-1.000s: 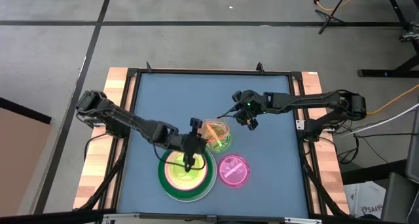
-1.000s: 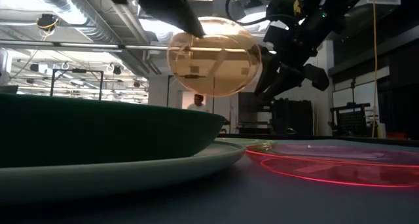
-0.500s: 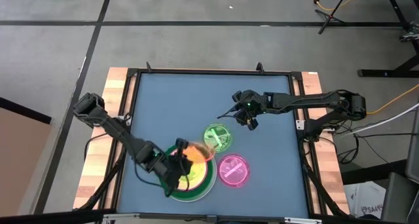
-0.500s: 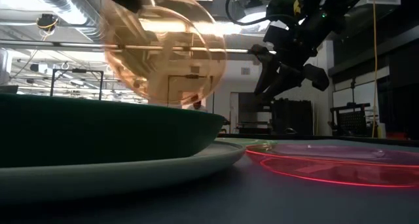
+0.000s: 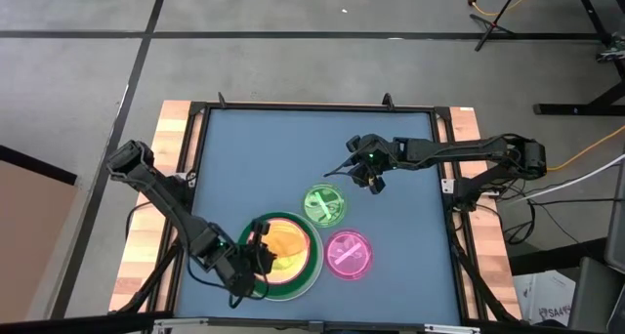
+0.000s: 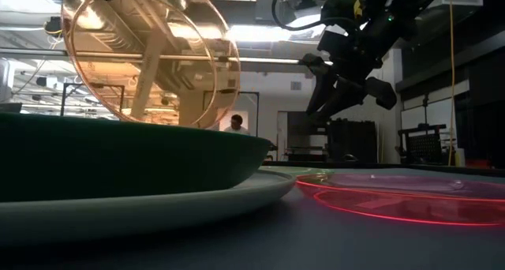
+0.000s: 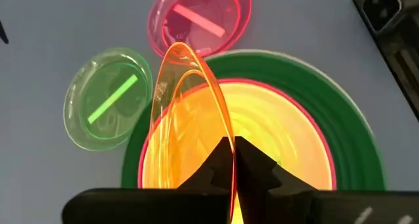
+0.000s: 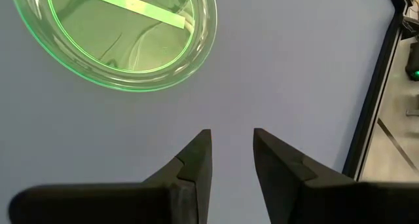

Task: Stack plastic plates
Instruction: Stack the orange plate on top of the light green plate, then stack the light green plate on top of the orange plate

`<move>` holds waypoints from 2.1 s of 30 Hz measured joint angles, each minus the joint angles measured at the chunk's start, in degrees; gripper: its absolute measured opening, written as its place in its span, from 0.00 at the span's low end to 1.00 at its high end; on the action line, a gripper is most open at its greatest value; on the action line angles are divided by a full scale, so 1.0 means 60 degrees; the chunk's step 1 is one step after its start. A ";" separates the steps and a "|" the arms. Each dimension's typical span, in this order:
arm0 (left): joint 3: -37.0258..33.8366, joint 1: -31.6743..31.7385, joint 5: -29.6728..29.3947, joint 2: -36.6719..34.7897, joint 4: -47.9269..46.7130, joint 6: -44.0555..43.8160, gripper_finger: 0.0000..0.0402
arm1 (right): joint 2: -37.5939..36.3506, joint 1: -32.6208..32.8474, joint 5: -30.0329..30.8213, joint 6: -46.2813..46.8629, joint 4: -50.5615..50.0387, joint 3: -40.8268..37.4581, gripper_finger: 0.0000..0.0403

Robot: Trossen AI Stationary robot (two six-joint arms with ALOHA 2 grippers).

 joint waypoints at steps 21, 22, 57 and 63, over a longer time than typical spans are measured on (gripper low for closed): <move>-0.0688 0.0018 0.0716 0.0007 0.0068 -0.0469 0.00 | 0.0000 0.0000 -0.0004 0.0015 -0.0007 0.0000 0.26; -0.0722 0.0018 0.0743 0.0007 0.0066 -0.0680 0.00 | 0.0000 0.0000 -0.0004 0.0015 -0.0007 0.0000 0.26; -0.0772 0.0397 0.1217 0.0007 0.0920 -0.1934 0.24 | 0.0000 0.0004 -0.0004 0.0011 -0.0011 0.0000 0.26; -0.0772 0.0396 0.1213 0.0007 0.1085 -0.1927 0.24 | 0.0000 0.0004 -0.0004 0.0009 -0.0009 0.0000 0.26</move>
